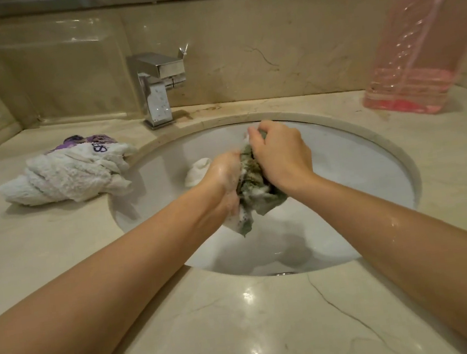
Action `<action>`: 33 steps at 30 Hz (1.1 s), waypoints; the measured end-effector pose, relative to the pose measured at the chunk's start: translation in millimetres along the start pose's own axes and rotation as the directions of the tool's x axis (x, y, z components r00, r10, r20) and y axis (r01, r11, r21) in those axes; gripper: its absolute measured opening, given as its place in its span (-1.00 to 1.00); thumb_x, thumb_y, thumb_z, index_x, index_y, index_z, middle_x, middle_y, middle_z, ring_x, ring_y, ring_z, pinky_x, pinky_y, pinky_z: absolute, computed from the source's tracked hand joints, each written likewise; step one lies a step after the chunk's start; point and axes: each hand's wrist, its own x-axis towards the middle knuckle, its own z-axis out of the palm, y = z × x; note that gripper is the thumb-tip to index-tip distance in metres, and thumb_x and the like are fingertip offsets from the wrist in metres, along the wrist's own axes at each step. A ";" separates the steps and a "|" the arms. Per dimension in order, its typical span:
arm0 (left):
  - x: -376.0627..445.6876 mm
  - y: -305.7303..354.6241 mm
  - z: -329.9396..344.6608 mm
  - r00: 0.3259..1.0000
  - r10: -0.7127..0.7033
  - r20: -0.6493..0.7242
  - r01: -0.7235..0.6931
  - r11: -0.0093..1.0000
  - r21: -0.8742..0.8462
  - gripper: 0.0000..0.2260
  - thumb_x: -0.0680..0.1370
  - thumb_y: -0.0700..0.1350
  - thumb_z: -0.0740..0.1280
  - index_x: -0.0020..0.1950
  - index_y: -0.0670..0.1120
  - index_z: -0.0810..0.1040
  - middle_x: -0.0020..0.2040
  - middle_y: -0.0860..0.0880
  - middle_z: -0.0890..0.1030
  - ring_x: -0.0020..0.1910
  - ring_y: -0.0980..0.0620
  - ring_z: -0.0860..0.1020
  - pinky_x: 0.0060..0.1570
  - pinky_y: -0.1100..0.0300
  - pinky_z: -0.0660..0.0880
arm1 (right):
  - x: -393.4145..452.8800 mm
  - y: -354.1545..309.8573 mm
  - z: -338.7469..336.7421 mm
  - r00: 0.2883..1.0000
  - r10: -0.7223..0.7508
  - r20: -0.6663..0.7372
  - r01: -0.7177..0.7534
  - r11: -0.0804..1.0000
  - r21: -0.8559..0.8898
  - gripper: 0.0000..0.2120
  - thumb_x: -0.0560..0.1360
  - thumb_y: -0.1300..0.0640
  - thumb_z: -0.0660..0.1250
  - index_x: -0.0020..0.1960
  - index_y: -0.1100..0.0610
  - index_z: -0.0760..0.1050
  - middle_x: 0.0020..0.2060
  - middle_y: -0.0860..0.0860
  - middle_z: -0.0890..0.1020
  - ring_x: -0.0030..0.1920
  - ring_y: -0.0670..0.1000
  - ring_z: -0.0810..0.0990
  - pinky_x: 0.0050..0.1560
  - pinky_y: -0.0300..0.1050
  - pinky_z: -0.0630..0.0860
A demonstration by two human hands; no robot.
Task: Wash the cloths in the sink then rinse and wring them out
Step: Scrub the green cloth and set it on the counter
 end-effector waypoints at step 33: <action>25.2 21.4 -46.2 0.862 0.501 -0.074 -0.389 0.748 0.537 -0.90 0.63 -0.13 0.25 -0.02 -0.08 0.54 -0.15 -0.05 0.62 -0.28 0.10 0.62 -0.23 0.26 0.58 | 5.9 24.7 -31.2 0.678 0.002 0.735 -0.624 0.530 0.574 -0.68 0.37 0.11 0.40 0.06 0.25 0.56 -0.13 0.14 0.67 -0.25 0.06 0.66 -0.24 -0.15 0.64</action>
